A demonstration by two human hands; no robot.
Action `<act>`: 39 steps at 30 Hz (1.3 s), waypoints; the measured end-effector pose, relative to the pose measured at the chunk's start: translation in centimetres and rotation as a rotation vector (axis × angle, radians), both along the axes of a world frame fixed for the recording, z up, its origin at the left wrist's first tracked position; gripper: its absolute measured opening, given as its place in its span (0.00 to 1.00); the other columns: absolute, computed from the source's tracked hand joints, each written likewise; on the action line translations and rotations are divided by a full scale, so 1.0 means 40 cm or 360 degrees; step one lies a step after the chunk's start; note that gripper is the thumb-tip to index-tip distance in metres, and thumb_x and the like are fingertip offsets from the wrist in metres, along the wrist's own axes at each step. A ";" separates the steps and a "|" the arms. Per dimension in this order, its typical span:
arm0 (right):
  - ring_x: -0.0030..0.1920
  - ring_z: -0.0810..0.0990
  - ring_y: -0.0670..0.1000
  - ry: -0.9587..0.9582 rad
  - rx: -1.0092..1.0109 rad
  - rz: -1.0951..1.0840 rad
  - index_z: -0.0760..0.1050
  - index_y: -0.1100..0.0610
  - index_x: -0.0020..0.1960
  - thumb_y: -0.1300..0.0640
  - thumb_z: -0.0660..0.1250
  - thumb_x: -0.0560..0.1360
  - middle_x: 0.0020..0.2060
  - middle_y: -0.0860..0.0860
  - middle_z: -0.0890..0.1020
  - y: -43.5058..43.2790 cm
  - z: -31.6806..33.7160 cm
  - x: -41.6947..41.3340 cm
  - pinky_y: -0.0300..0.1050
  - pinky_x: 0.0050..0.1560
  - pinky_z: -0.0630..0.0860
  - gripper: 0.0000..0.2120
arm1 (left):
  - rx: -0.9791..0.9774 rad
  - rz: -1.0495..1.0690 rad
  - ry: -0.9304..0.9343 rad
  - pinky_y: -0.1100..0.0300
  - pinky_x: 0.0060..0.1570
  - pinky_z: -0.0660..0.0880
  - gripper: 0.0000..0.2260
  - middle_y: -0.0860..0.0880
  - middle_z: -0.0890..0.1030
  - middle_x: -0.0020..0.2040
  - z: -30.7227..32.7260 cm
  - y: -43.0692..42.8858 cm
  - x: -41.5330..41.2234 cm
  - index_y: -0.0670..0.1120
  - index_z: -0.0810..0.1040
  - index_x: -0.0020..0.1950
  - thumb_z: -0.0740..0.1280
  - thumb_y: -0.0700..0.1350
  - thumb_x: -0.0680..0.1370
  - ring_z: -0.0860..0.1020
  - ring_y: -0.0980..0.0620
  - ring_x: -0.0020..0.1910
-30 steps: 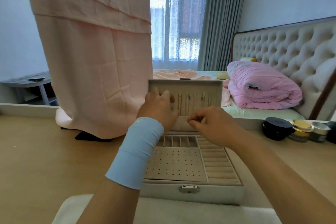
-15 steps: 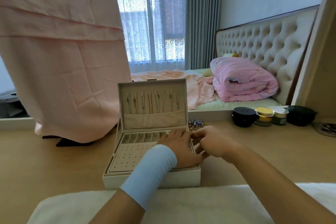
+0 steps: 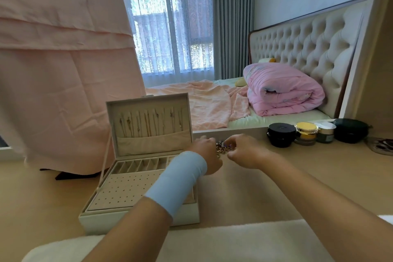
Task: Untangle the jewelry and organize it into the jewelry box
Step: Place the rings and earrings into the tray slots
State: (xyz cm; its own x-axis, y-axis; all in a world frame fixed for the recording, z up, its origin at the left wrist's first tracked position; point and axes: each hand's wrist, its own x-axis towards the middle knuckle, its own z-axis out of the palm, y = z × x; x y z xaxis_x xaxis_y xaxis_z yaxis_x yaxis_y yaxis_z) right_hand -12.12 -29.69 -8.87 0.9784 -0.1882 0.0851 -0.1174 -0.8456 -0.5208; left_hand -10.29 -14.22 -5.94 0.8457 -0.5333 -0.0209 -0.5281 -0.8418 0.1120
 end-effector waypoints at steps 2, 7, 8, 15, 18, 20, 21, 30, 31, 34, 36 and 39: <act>0.65 0.75 0.55 0.0129 -0.0100 -0.0089 0.69 0.54 0.74 0.51 0.71 0.75 0.70 0.54 0.70 -0.030 0.000 0.018 0.48 0.63 0.75 0.29 | 0.0098 0.0062 0.0125 0.50 0.63 0.71 0.28 0.44 0.68 0.71 -0.012 -0.049 0.031 0.45 0.63 0.75 0.65 0.50 0.77 0.70 0.43 0.68; 0.72 0.69 0.60 0.0358 -0.0146 -0.0178 0.60 0.57 0.78 0.42 0.73 0.72 0.76 0.57 0.59 -0.068 -0.028 0.062 0.52 0.67 0.72 0.42 | 0.0435 0.0298 0.0247 0.46 0.71 0.62 0.40 0.41 0.56 0.78 -0.050 -0.125 0.081 0.40 0.47 0.79 0.65 0.56 0.78 0.58 0.39 0.76; 0.73 0.68 0.60 0.0378 -0.0132 -0.0172 0.60 0.57 0.78 0.42 0.72 0.72 0.77 0.58 0.58 -0.073 -0.032 0.072 0.52 0.68 0.72 0.42 | 0.0450 0.0350 0.0239 0.46 0.71 0.62 0.39 0.40 0.56 0.78 -0.055 -0.138 0.093 0.39 0.47 0.79 0.65 0.56 0.79 0.58 0.38 0.75; 0.71 0.69 0.60 0.0421 -0.0141 -0.0085 0.62 0.55 0.77 0.46 0.69 0.72 0.73 0.58 0.61 -0.080 -0.057 0.153 0.53 0.69 0.71 0.37 | 0.0244 0.0598 0.0385 0.48 0.66 0.68 0.33 0.39 0.56 0.76 -0.071 -0.178 0.185 0.43 0.56 0.78 0.62 0.56 0.78 0.63 0.38 0.72; 0.70 0.70 0.59 0.0425 -0.0160 -0.0002 0.61 0.52 0.78 0.49 0.71 0.71 0.71 0.55 0.64 -0.081 -0.060 0.176 0.53 0.68 0.72 0.39 | 0.0147 0.0537 0.0383 0.44 0.65 0.67 0.35 0.41 0.57 0.75 -0.082 -0.185 0.202 0.44 0.56 0.78 0.67 0.52 0.76 0.62 0.37 0.72; 0.68 0.72 0.58 0.0423 -0.0149 0.0045 0.63 0.51 0.77 0.49 0.72 0.71 0.69 0.54 0.65 -0.082 -0.060 0.186 0.53 0.67 0.73 0.38 | 0.0182 0.0482 0.0378 0.42 0.65 0.67 0.34 0.41 0.57 0.74 -0.083 -0.191 0.207 0.45 0.57 0.77 0.68 0.50 0.76 0.63 0.37 0.71; 0.66 0.73 0.57 0.0416 -0.0143 0.0057 0.64 0.51 0.76 0.50 0.71 0.71 0.68 0.54 0.66 -0.084 -0.059 0.189 0.53 0.66 0.74 0.35 | 0.0186 0.0460 0.0390 0.42 0.66 0.68 0.33 0.42 0.58 0.74 -0.083 -0.193 0.208 0.46 0.58 0.77 0.68 0.50 0.76 0.64 0.38 0.71; 0.62 0.75 0.53 0.0440 -0.0166 0.0083 0.69 0.52 0.72 0.54 0.70 0.75 0.64 0.52 0.75 -0.129 -0.029 0.087 0.47 0.64 0.74 0.26 | 0.0220 -0.0060 0.0386 0.51 0.67 0.66 0.19 0.43 0.73 0.65 -0.076 -0.209 0.121 0.45 0.71 0.70 0.62 0.48 0.80 0.69 0.42 0.66; 0.61 0.75 0.52 0.0453 -0.0178 0.0083 0.69 0.52 0.71 0.54 0.70 0.75 0.64 0.52 0.75 -0.136 -0.028 0.065 0.46 0.64 0.74 0.26 | 0.0206 -0.0099 0.0377 0.51 0.67 0.65 0.18 0.43 0.74 0.65 -0.073 -0.213 0.100 0.45 0.71 0.70 0.61 0.48 0.81 0.69 0.42 0.66; 0.59 0.76 0.50 0.0505 -0.0196 0.0060 0.70 0.49 0.69 0.53 0.73 0.73 0.62 0.50 0.76 -0.159 -0.022 -0.002 0.47 0.63 0.76 0.25 | 0.0173 -0.0127 0.0428 0.49 0.67 0.68 0.19 0.44 0.74 0.63 -0.086 -0.222 0.043 0.46 0.71 0.69 0.64 0.49 0.79 0.69 0.44 0.65; 0.58 0.76 0.49 0.0564 -0.0201 0.0031 0.70 0.48 0.68 0.55 0.74 0.73 0.61 0.49 0.76 -0.171 -0.015 -0.045 0.46 0.61 0.77 0.25 | 0.0177 -0.0175 0.0456 0.46 0.68 0.67 0.22 0.45 0.73 0.63 -0.102 -0.232 0.010 0.48 0.71 0.69 0.65 0.53 0.76 0.69 0.45 0.64; 0.59 0.76 0.49 0.0627 -0.0235 0.0011 0.69 0.49 0.71 0.58 0.73 0.74 0.63 0.49 0.75 -0.182 -0.002 -0.100 0.43 0.60 0.76 0.27 | 0.0156 -0.0240 0.0498 0.44 0.71 0.64 0.27 0.46 0.72 0.64 -0.166 -0.268 0.007 0.52 0.71 0.69 0.64 0.58 0.72 0.71 0.44 0.64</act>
State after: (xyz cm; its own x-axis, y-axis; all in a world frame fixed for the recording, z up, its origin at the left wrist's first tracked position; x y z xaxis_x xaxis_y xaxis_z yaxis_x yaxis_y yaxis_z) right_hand -16.12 -36.95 -8.96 0.9428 -0.1954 -0.2702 -0.2774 -0.9093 -0.3103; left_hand -10.02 -24.93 -12.59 0.7023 -0.6342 -0.3234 -0.6000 -0.7718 0.2104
